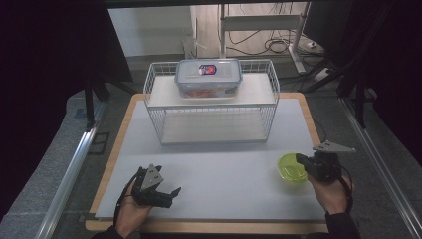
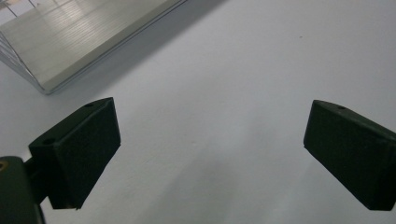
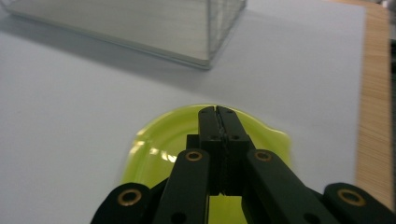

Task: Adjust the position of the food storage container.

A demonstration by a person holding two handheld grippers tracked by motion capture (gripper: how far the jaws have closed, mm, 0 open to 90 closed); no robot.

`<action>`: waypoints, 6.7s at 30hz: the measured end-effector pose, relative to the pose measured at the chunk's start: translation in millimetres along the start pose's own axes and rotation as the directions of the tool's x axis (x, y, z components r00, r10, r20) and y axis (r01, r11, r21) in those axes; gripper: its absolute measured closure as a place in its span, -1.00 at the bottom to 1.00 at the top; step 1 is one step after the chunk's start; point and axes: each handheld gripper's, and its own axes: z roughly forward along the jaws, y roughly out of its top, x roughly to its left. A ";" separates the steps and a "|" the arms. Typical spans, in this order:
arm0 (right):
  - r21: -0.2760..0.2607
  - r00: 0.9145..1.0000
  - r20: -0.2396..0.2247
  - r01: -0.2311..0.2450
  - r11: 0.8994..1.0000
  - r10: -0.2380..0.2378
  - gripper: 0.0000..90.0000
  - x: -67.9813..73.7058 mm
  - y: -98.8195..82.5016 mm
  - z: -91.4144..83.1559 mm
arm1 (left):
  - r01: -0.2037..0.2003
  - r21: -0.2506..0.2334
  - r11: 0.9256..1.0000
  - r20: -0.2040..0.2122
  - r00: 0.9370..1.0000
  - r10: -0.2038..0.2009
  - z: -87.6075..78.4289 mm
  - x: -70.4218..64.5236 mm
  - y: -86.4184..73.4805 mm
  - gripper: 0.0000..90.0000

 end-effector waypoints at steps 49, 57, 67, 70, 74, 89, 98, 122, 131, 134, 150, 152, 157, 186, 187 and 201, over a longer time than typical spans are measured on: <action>0.148 0.995 0.071 -0.081 0.986 0.071 1.00 -19.7 -28.1 5.9 | -0.024 0.024 0.999 0.001 1.000 0.024 4.1 -3.7 -0.4 -0.91; 0.160 0.998 0.032 -0.066 0.985 0.062 1.00 -4.8 -24.5 11.4 | -0.026 0.028 0.999 0.002 1.000 0.026 4.9 -4.1 -0.4 -0.91; 0.172 0.999 -0.019 -0.039 0.984 0.043 1.00 16.9 -19.2 19.9 | -0.034 0.029 0.999 0.003 0.999 0.034 5.7 -4.8 -0.1 -0.90; 0.174 0.999 -0.038 -0.027 0.984 0.034 1.00 25.8 -17.4 23.2 | -0.033 0.030 0.999 0.004 0.999 0.032 5.8 -5.2 -0.1 -0.90; 0.176 0.998 -0.066 -0.008 0.984 0.020 1.00 36.1 -15.7 26.6 | -0.035 0.030 0.999 0.006 0.999 0.035 5.9 -5.6 0.1 -0.90; 0.129 0.996 -0.081 -0.017 0.991 0.028 1.00 39.6 -29.3 1.5 | -0.046 0.032 0.998 0.006 0.999 0.046 6.3 -7.6 0.7 -0.90; 0.125 0.994 -0.108 0.004 0.992 0.009 1.00 50.2 -33.6 -7.0 | -0.051 0.034 0.998 0.008 0.999 0.050 7.1 -8.5 0.9 -0.90; 0.146 0.978 -0.206 0.049 0.988 -0.018 1.00 76.3 -25.3 15.3 | -0.056 0.041 0.998 0.012 0.998 0.056 8.3 -9.4 1.2 -0.90; 0.165 0.968 -0.244 0.107 0.981 -0.064 1.00 94.4 -20.8 30.5 | -0.057 0.042 0.997 0.012 0.998 0.057 8.4 -9.4 1.1 -0.90; 0.178 0.969 -0.242 0.099 0.979 -0.054 1.00 92.4 -22.0 33.8 | -0.060 0.043 0.997 0.012 0.998 0.059 8.4 -9.5 1.2 -0.90; 0.236 0.970 -0.241 0.037 0.971 0.022 1.00 68.7 -32.6 65.1 | -0.062 0.048 0.997 0.017 0.998 0.061 9.8 -10.0 1.2 -0.90; 0.231 0.971 -0.239 0.050 0.972 0.007 1.00 72.6 -31.9 65.4 | -0.062 0.050 0.997 0.017 0.998 0.061 10.1 -10.2 1.1 -0.90; 0.238 0.967 -0.255 0.067 0.969 -0.004 1.00 80.1 -31.5 70.4 | -0.062 0.051 0.997 0.015 0.998 0.061 10.4 -10.5 1.1 -0.90; 0.220 0.930 -0.347 0.205 0.954 -0.120 0.96 137.0 -15.6 88.4 | -0.058 0.052 0.997 0.014 0.998 0.057 8.3 -9.7 0.7 -0.90; 0.213 0.933 -0.338 0.206 0.955 -0.126 0.92 134.4 -15.2 85.8 | -0.056 0.054 0.997 0.014 0.998 0.055 8.0 -9.5 0.8 -0.90; 0.126 0.936 -0.302 0.229 0.965 -0.183 0.11 102.4 -17.3 60.7 | -0.033 0.086 0.996 0.026 0.999 0.031 2.0 -11.9 -3.1 -0.87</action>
